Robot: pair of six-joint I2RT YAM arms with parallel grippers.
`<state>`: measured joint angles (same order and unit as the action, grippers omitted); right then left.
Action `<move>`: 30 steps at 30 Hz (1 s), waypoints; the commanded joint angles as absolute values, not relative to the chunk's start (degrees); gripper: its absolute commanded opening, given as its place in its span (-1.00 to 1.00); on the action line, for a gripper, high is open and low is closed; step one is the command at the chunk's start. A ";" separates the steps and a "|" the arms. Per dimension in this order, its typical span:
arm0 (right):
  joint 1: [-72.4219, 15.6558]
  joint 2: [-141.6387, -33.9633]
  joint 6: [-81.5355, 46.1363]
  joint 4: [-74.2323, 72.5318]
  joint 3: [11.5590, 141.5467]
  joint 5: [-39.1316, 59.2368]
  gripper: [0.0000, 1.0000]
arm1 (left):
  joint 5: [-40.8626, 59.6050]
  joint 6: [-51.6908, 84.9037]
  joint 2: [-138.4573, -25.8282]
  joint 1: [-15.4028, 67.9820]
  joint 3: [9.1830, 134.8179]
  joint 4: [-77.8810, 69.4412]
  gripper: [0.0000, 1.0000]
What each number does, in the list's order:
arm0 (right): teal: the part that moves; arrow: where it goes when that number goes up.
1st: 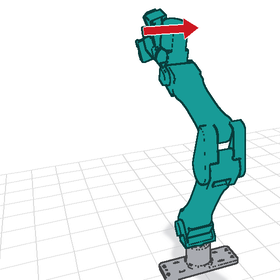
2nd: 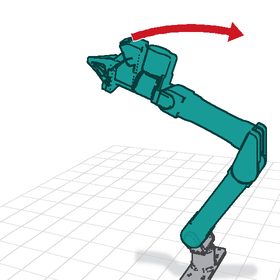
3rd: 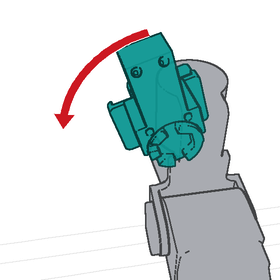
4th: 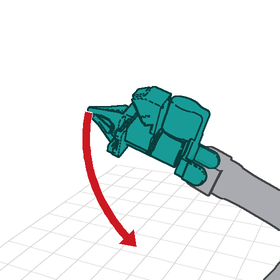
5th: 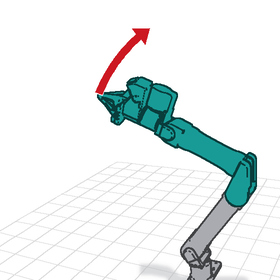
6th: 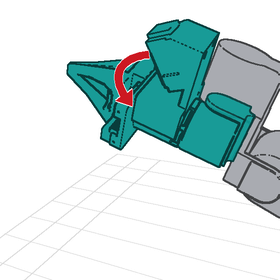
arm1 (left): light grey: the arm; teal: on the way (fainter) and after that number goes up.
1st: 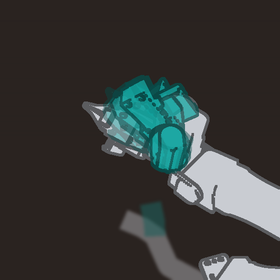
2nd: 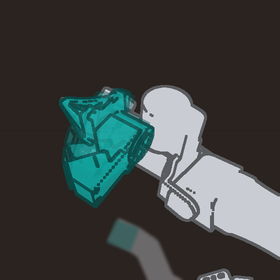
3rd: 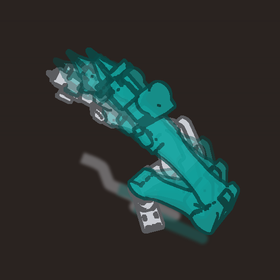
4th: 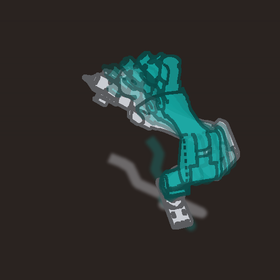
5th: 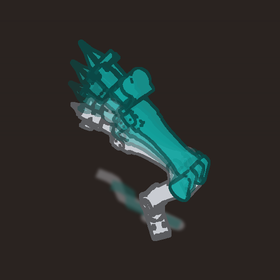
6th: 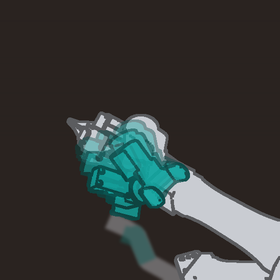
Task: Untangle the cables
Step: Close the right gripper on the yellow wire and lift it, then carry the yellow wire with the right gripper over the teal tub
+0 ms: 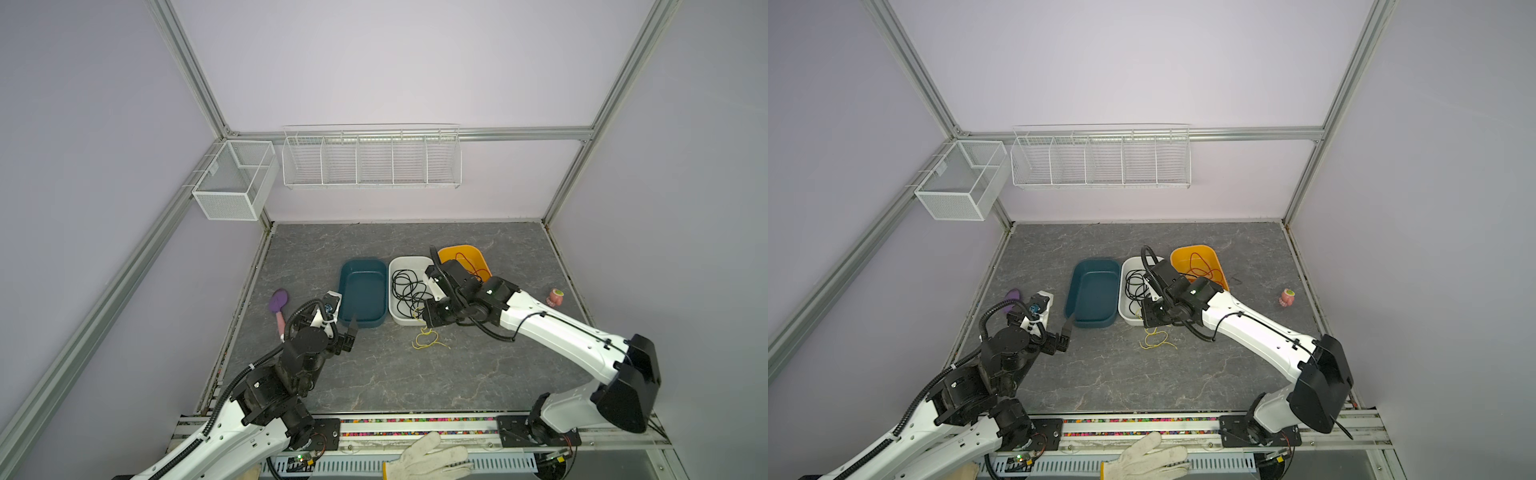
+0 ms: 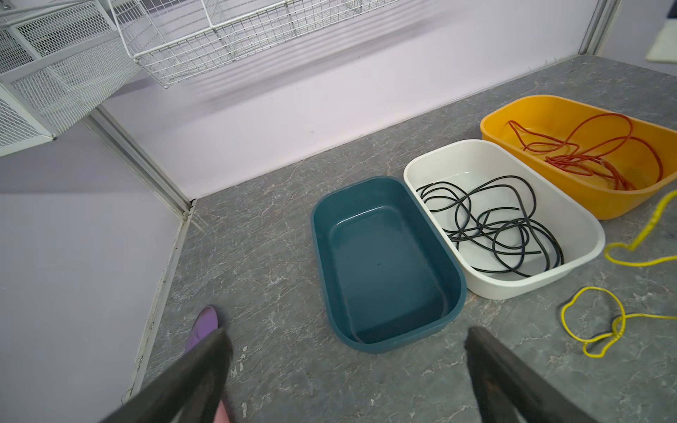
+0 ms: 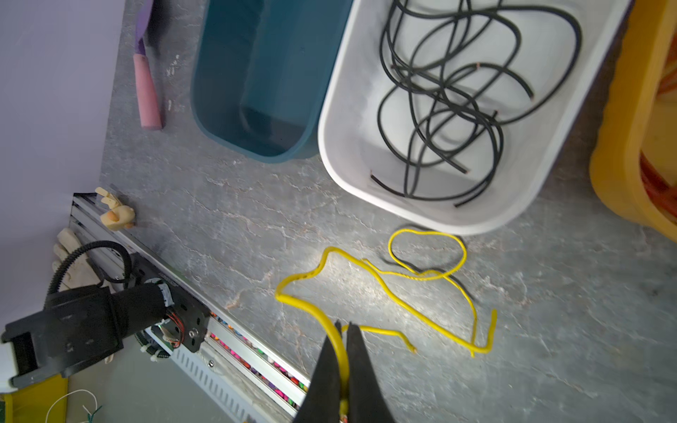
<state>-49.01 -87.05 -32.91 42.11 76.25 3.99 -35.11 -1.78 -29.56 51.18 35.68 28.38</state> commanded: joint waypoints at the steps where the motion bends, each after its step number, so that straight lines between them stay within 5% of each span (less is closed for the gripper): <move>1: -50.01 -91.93 -31.74 41.67 82.89 5.38 -0.86 | -36.20 -2.38 -29.30 51.15 35.19 27.25 0.98; 30: -50.17 -136.75 -31.40 50.08 133.87 13.84 -0.86 | -36.96 -2.40 -27.67 51.15 34.89 27.12 0.99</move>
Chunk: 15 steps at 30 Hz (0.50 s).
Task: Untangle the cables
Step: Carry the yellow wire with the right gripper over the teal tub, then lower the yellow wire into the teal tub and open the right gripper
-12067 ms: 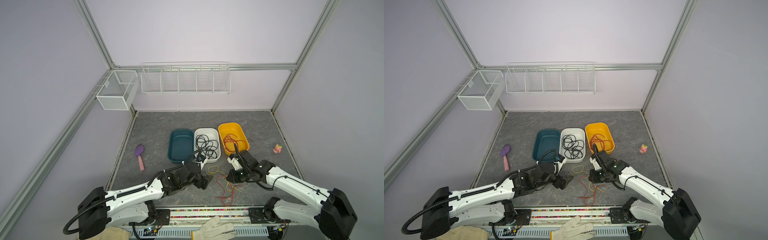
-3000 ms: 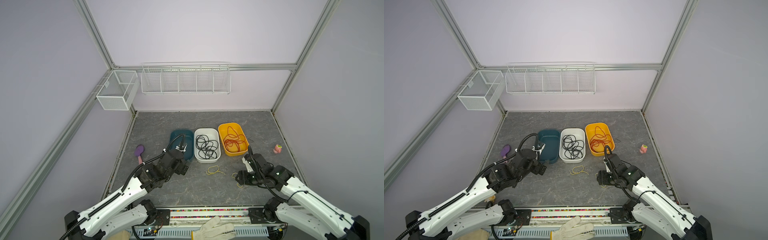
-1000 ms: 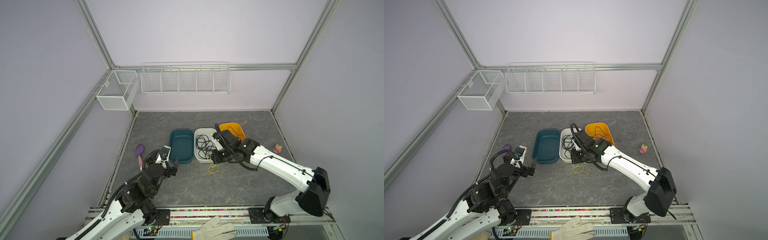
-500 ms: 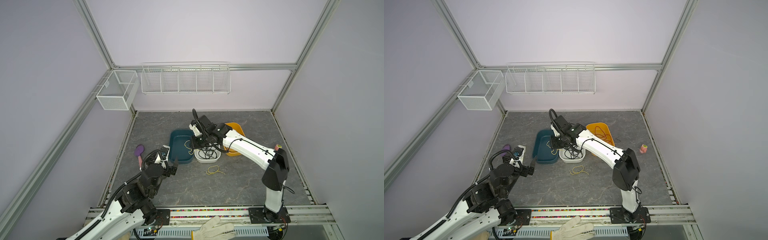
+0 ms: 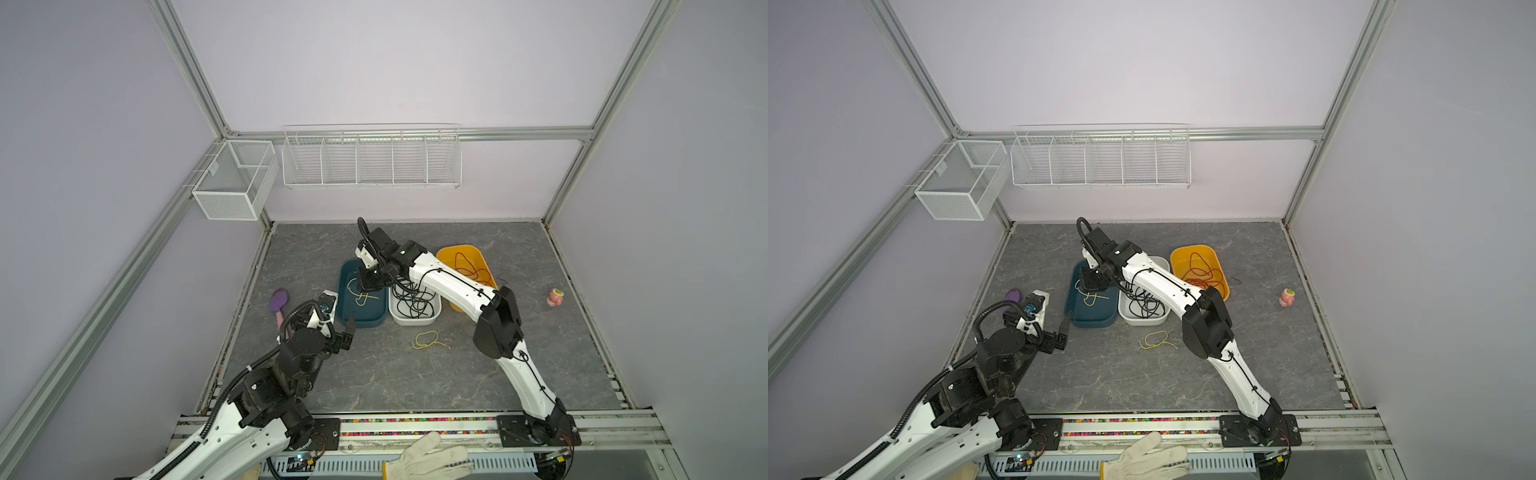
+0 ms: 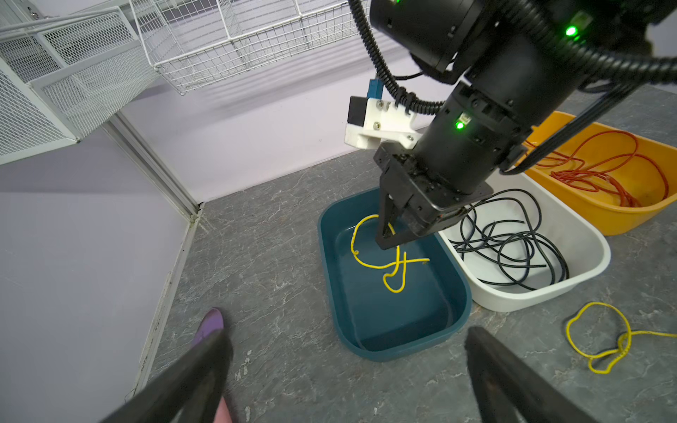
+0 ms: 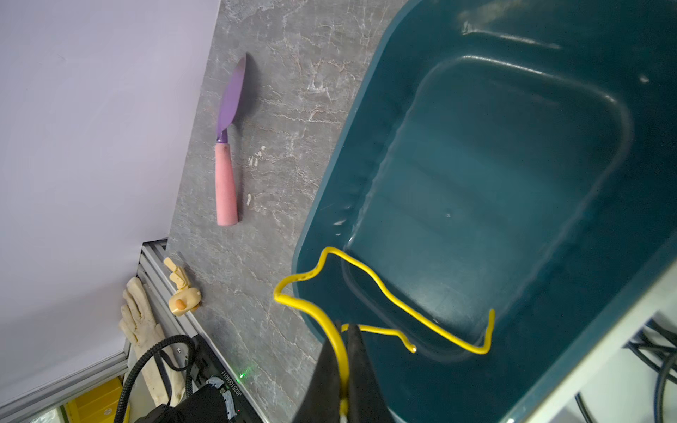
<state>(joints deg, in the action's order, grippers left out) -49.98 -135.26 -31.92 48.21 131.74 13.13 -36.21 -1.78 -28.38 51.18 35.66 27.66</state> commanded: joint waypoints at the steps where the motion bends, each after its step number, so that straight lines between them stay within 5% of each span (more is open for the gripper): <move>1: -50.11 -137.38 -31.38 49.93 134.17 13.88 -0.86 | -36.91 -2.35 -27.62 51.15 34.89 27.09 0.99; 15: -49.77 -140.48 -30.94 50.34 134.81 14.24 -0.77 | -35.51 -2.57 -28.34 51.17 34.81 27.33 0.99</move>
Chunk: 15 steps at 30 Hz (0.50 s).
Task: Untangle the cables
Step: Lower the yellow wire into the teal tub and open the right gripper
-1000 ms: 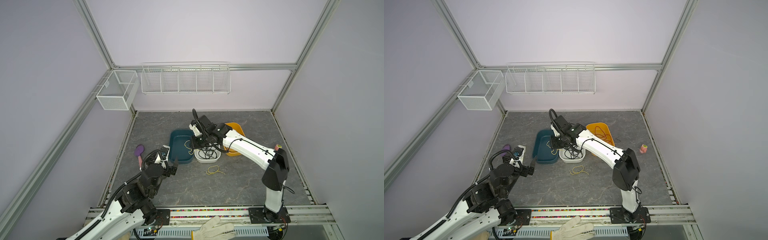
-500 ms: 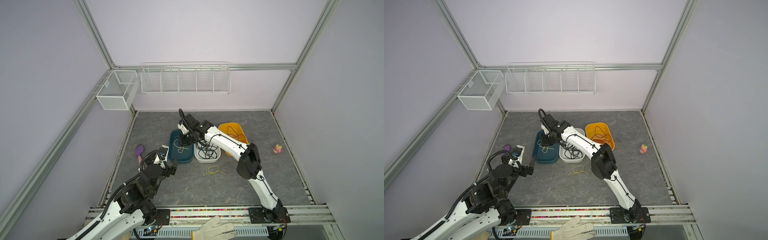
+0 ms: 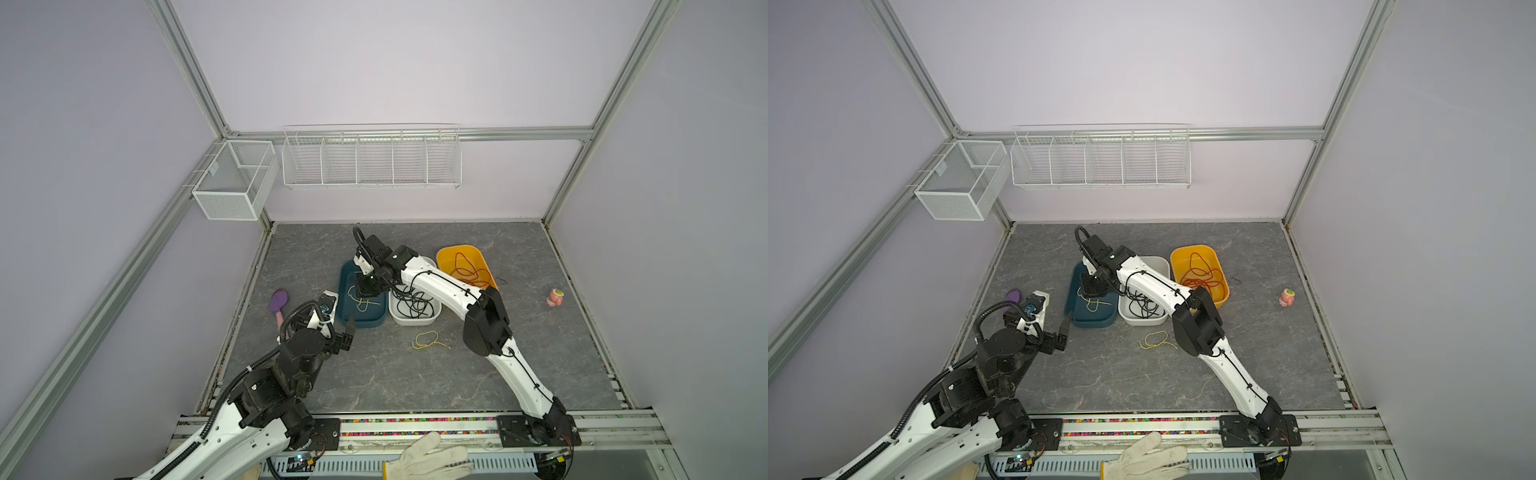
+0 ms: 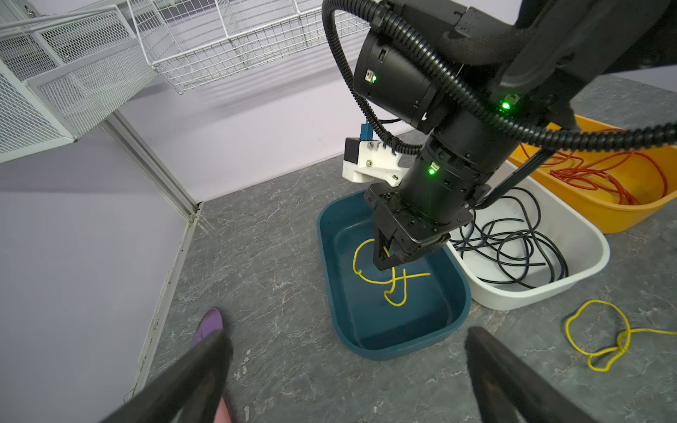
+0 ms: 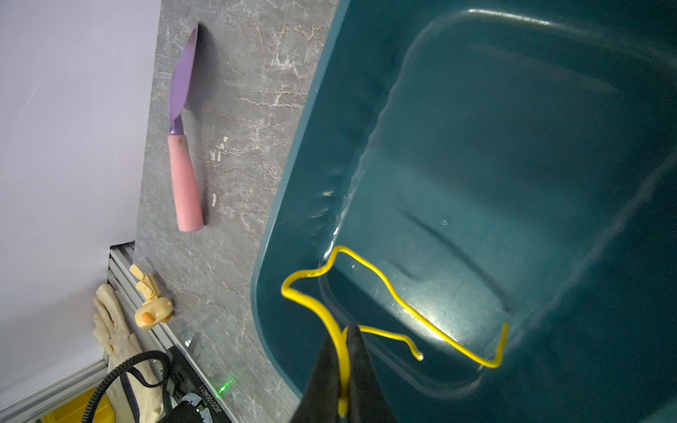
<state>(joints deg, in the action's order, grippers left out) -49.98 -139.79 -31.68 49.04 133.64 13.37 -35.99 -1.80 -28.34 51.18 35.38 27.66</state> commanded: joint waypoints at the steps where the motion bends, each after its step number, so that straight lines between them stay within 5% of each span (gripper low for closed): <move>1: -49.76 -140.52 -30.96 50.42 134.79 14.15 -0.76 | -35.43 -2.54 -28.39 51.15 34.80 27.38 0.99; 10: -49.53 -139.20 -30.44 51.78 135.18 13.65 -0.67 | -35.15 -2.58 -28.40 51.15 34.72 27.47 0.99; 15: -49.57 -134.82 -29.24 52.62 133.68 12.37 -0.35 | -33.93 -2.71 -28.82 51.15 34.46 27.38 0.99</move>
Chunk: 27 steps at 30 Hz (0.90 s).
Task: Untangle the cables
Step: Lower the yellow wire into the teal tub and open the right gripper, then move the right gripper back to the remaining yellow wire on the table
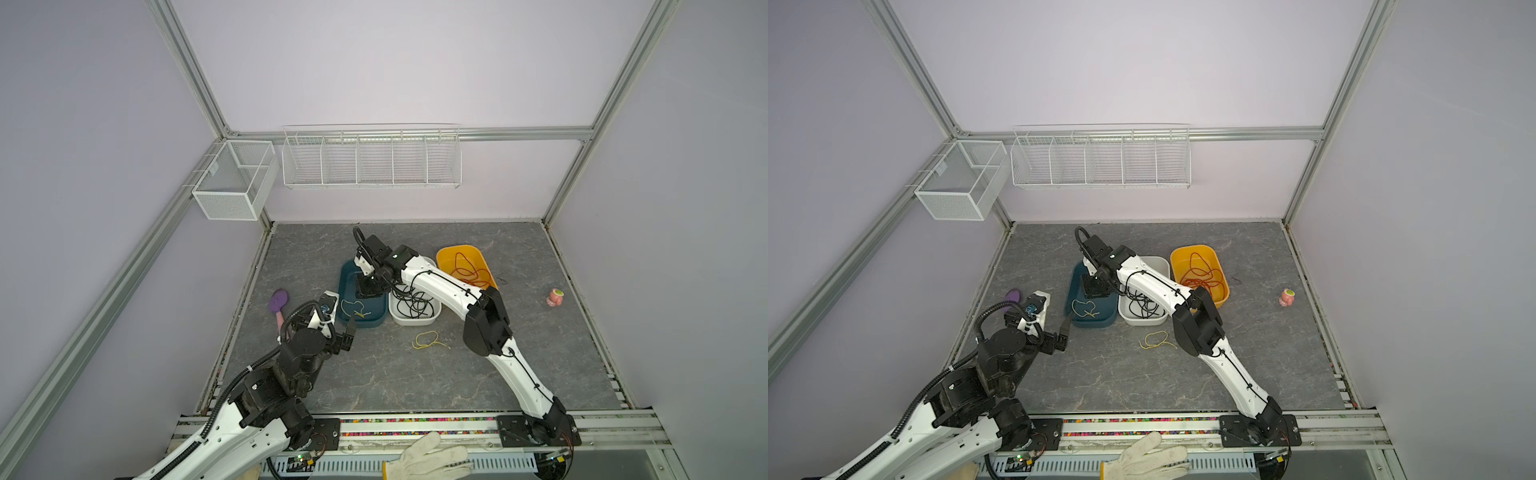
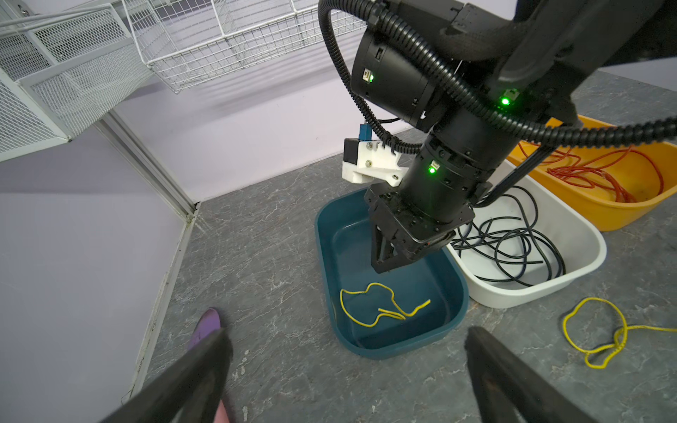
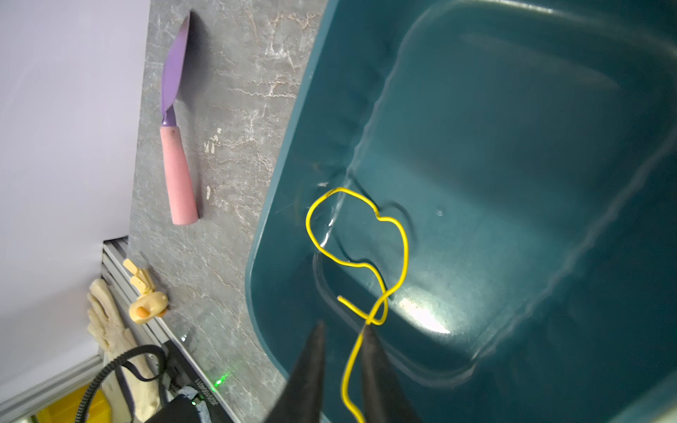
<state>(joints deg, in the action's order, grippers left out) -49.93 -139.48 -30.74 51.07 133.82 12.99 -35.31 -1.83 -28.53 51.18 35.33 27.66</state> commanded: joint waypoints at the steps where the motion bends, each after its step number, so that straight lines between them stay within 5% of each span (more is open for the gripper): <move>1: -49.58 -133.34 -28.90 52.33 132.70 12.33 -0.22 | -33.76 -2.71 -29.12 51.20 34.62 27.42 0.99; 7: -50.02 -122.42 -27.43 48.07 121.85 9.99 0.38 | -33.22 -2.64 -29.71 51.22 34.63 27.74 0.99; 17: -50.08 -101.92 -26.66 41.80 98.59 4.09 0.96 | -32.68 -2.77 -30.56 51.15 34.55 27.77 0.99; 19: -50.05 -97.31 -27.15 40.67 93.09 2.85 0.77 | -32.54 -2.73 -30.72 51.16 34.54 27.69 0.99; 27: -50.12 -82.30 -29.55 39.74 74.24 -2.44 0.76 | -31.83 -2.73 -32.02 51.20 34.61 27.86 0.99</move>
